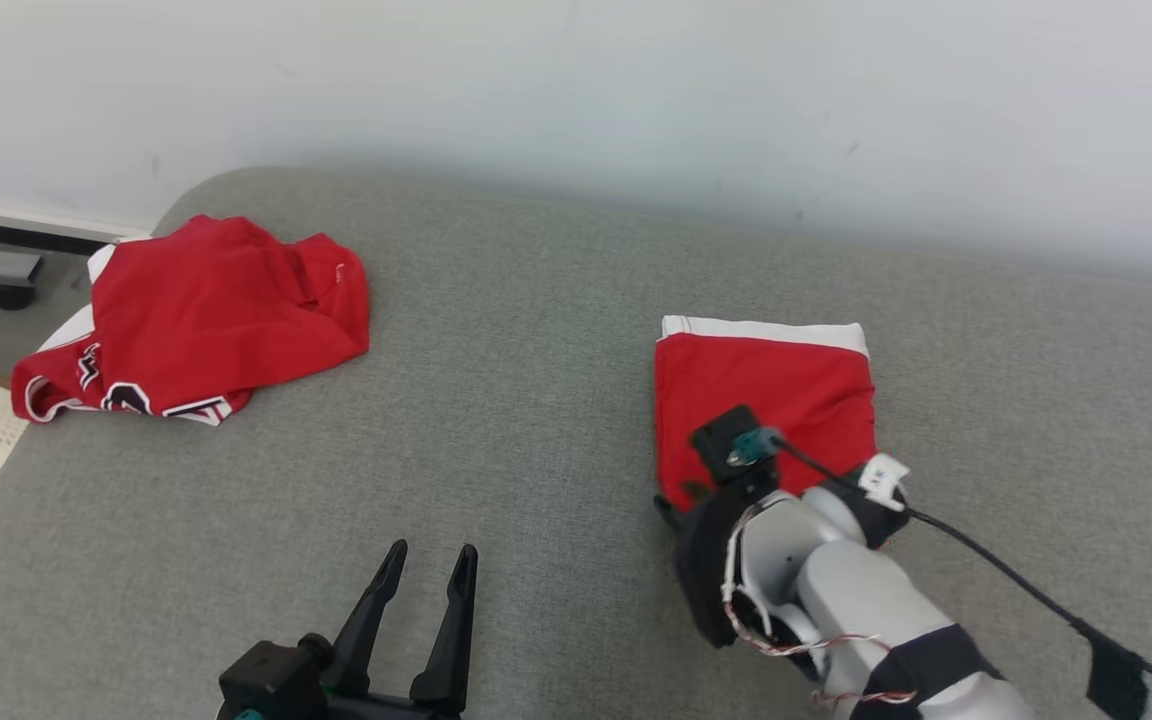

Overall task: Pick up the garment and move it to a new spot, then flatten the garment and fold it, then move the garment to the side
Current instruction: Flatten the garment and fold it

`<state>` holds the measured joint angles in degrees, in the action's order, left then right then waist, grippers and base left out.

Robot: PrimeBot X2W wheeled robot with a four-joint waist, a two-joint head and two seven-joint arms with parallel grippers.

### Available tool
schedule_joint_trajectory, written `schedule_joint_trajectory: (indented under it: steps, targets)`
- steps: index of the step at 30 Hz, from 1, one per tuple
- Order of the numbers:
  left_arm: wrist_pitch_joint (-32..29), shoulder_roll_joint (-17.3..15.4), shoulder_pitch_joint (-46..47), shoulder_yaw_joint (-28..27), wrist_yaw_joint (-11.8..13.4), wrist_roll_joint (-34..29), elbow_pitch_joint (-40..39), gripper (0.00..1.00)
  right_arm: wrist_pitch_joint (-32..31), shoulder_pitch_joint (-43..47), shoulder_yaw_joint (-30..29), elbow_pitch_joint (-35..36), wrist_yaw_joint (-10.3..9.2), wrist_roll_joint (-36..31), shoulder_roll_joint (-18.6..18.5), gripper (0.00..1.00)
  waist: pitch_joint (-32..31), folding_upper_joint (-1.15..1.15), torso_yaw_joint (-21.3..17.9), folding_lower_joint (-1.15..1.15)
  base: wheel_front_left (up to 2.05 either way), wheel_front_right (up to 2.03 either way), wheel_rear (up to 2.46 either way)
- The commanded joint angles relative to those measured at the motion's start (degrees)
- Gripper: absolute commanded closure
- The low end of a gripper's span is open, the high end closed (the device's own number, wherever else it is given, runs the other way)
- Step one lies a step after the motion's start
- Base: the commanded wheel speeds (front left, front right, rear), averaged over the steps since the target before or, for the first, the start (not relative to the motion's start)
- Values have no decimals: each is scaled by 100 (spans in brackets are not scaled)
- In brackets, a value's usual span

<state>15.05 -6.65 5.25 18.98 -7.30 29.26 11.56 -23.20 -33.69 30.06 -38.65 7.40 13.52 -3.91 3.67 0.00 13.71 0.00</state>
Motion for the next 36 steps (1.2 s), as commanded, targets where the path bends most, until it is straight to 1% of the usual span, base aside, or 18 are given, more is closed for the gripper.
schedule_joint_trajectory:
  steps: [1, 3, 4, 9, 12, 17, 20, 24, 28, 32, 36]
  targets:
    - [20, -26, -67, 1, 17, 21, -29, 0, 95, 134, -147, 115, 15, -74, -77, 0, -51, 0, -94, 0, 0, 0, 0]
    - [20, -30, -78, 3, 16, 16, -44, 0, 261, 212, -470, 330, 15, -174, -95, 0, -86, 0, -141, 0, 0, 0, 0]
    - [20, -30, -78, 3, 16, 16, -44, 0, 261, 212, -470, 330, 15, -174, -95, 0, -86, 0, -141, 0, 0, 0, 0]
    - [20, -67, -197, -76, 55, -16, -100, 0, 889, 812, -1609, 1037, 15, -410, -23, 0, -212, 0, -281, 0, 0, 0, 0]
    - [20, -92, -264, -197, 69, -50, -182, 0, 1239, 1370, -2129, 1547, 15, -563, 56, 0, -281, 0, -398, 0, 0, 0, 0]
    - [20, -129, -474, -474, 73, -156, -330, 0, 1853, 2279, -2639, 2283, 15, -711, 93, 0, -356, 0, -691, 0, 0, 0, 0]
    - [20, -111, -594, -693, 62, -216, -408, 0, 2328, 2683, -2793, 2601, 15, -602, 101, 0, -415, 0, -867, 0, 0, 0, 0]
    - [20, -23, -780, -1044, 42, -275, -491, 0, 2942, 3054, -3006, 2750, 15, -366, 98, 0, -470, 0, -1085, 0, 0, 0, 0]
    - [20, 34, -896, -1309, 31, -331, -494, 0, 3382, 3275, -3052, 2661, 15, -157, 100, 0, -526, 0, -1206, 0, 0, 0, 0]
    - [20, 68, -934, -1511, -4, -436, -485, 0, 3599, 3373, -3119, 2463, 15, -88, 102, 0, -553, 0, -1309, 0, 0, 0, 0]
    - [20, 102, -1016, -1605, -25, -575, -380, 0, 3624, 3335, -3198, 2133, 15, 66, 103, 0, -557, 0, -1383, 0, 0, 0, 0]
